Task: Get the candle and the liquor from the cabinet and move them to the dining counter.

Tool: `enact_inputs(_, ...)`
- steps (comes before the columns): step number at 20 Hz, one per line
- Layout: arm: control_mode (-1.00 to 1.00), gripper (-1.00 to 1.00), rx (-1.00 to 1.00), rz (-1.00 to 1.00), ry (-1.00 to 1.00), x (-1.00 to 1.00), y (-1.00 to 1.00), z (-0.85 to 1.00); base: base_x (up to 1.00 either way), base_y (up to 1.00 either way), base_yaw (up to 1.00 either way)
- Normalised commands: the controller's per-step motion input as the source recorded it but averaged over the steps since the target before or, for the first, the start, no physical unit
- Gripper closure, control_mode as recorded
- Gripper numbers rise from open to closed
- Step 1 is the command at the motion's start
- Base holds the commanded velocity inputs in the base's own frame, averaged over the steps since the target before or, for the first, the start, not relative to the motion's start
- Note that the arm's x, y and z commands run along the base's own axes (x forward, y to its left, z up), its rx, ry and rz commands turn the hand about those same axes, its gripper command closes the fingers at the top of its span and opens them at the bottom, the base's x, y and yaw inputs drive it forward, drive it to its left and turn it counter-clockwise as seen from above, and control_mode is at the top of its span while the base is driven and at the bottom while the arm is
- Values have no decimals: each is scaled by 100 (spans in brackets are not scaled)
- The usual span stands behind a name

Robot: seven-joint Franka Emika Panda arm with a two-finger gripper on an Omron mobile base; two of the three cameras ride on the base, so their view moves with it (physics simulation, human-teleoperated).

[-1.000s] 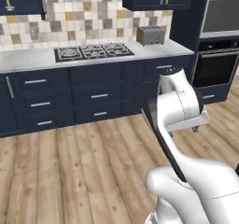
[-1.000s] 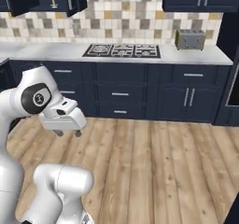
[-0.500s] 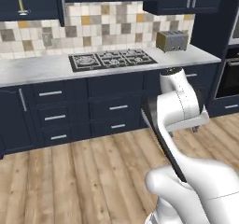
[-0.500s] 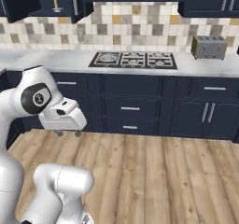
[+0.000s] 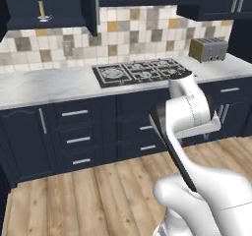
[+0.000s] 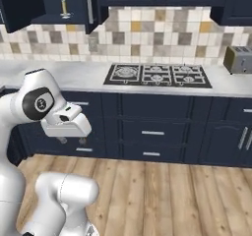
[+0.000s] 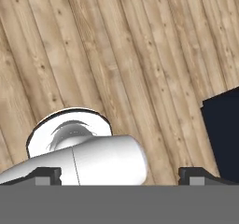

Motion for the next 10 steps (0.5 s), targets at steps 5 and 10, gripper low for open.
enact_inputs(5,100,-100,0,0,0,0,0,0,76,72,0)
enact_inputs(10,100,-100,0,0,0,0,0,0,71,74,0)
